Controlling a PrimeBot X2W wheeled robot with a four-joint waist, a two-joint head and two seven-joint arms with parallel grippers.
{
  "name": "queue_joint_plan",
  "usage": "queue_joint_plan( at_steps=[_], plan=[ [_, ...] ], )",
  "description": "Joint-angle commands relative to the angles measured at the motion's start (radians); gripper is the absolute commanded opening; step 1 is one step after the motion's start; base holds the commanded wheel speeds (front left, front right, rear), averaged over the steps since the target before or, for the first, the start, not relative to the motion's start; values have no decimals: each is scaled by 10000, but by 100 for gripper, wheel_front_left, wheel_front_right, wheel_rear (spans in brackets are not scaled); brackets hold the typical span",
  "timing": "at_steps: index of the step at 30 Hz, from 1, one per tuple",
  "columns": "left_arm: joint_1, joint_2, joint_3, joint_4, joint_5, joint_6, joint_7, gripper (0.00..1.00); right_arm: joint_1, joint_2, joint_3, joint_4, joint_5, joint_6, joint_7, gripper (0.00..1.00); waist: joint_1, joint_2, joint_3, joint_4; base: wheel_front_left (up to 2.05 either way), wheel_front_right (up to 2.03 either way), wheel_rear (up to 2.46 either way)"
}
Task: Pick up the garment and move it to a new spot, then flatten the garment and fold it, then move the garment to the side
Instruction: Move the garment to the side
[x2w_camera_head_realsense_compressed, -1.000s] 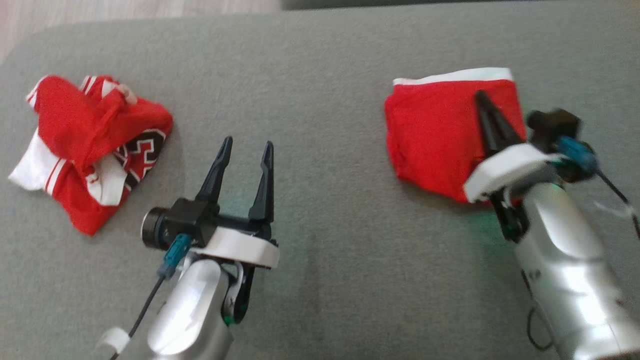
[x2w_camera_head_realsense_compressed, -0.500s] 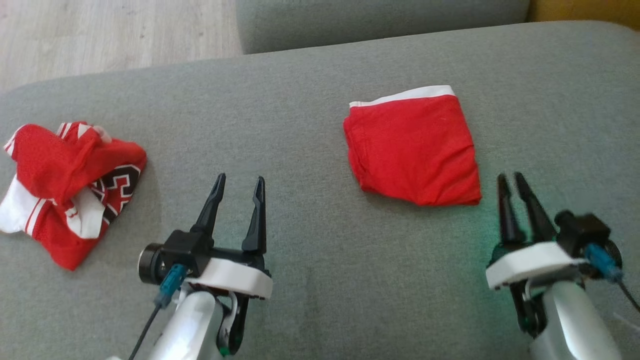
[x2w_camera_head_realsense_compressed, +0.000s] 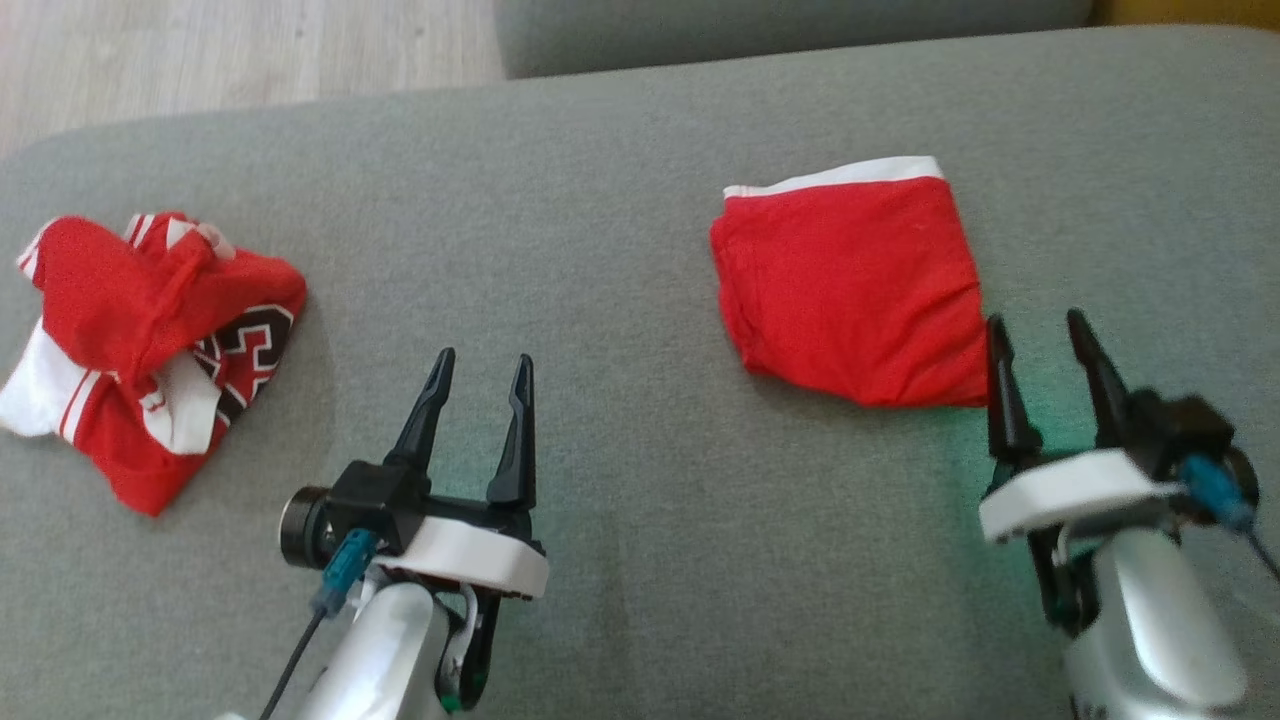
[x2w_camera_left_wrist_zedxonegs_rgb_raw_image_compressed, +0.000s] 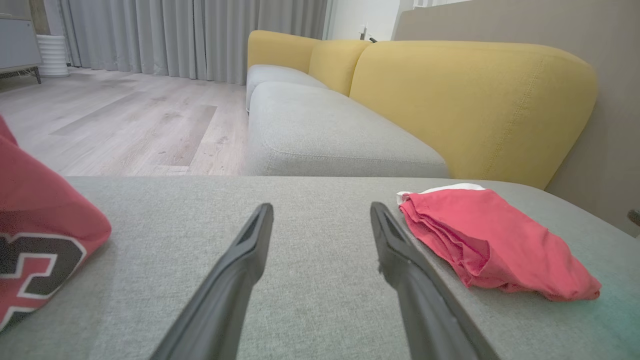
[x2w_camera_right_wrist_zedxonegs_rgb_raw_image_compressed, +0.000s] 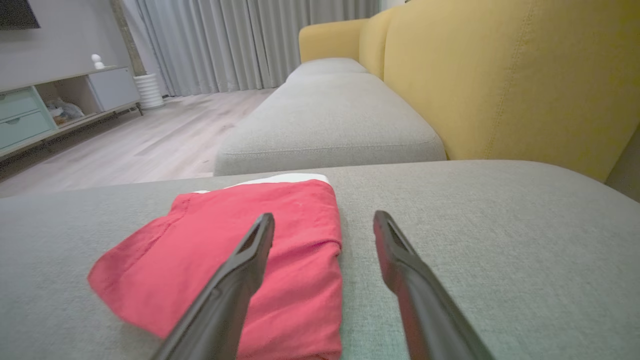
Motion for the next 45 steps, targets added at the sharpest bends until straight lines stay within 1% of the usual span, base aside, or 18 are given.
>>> queue_joint_plan(
  at_steps=[1,5,8,12,15,17,18,22,23,24,29,34,36,40,45],
  plan=[
    [-405,70,220,-316,62,-17,-51,100,-647,-68,127,-74,-59,-7,106,100,0,-1,171,122,0,0,0],
    [-565,70,164,-299,129,-28,-51,100,-1501,-228,-89,800,225,-7,910,100,0,-1,507,338,0,0,0],
    [-719,70,103,-280,149,-42,-51,100,-2170,-346,-351,1566,654,-7,1479,100,0,-1,765,530,0,0,0],
    [-895,70,23,-278,118,-16,-51,100,-2944,-528,-524,2513,1105,-7,1960,100,0,-1,1058,777,0,0,0],
    [-972,70,-10,-271,104,9,-51,100,-3383,-623,-359,3141,1559,-7,2294,100,0,-1,1213,902,0,0,0],
    [-1025,70,-38,-268,91,15,-51,100,-3588,-747,-47,3488,1812,-7,2511,100,0,-1,1297,982,0,0,0],
    [-1025,70,-38,-268,91,15,-51,100,-3588,-747,-47,3488,1812,-7,2511,100,0,-1,1297,982,0,0,0],
    [-1122,70,-57,-240,59,37,-51,100,-3759,-974,685,4123,2333,-7,3104,100,0,-1,1346,1057,0,0,0],
    [-1144,70,-55,-234,58,46,-51,100,-3779,-1047,899,4215,2433,-7,3194,46,0,-1,1346,1062,0,0,0],
    [-1159,70,-51,-230,56,57,-51,100,-3803,-1136,1109,4264,2511,-7,3206,0,0,-1,1340,1059,0,0,0],
    [-1128,70,24,-206,70,99,-51,100,-4045,-1747,1960,4271,2705,-7,2917,0,0,-1,1216,895,0,0,0],
    [-1051,70,95,-181,70,82,-51,100,-4115,-2802,3085,3993,2488,-7,2661,0,0,-1,980,668,0,0,0],
    [-1035,70,128,-194,81,76,-51,100,-4066,-3345,3487,3851,2446,-7,2635,0,0,-1,917,600,0,0,0],
    [-1037,70,183,-226,101,60,-51,100,-3878,-4657,4193,3674,2302,-7,2702,0,0,-1,893,536,0,0,0],
    [-1115,70,223,-342,159,21,-51,100,-3745,-6276,4574,3858,2105,-7,2793,0,0,-1,1169,590,0,0,0]
  ],
)
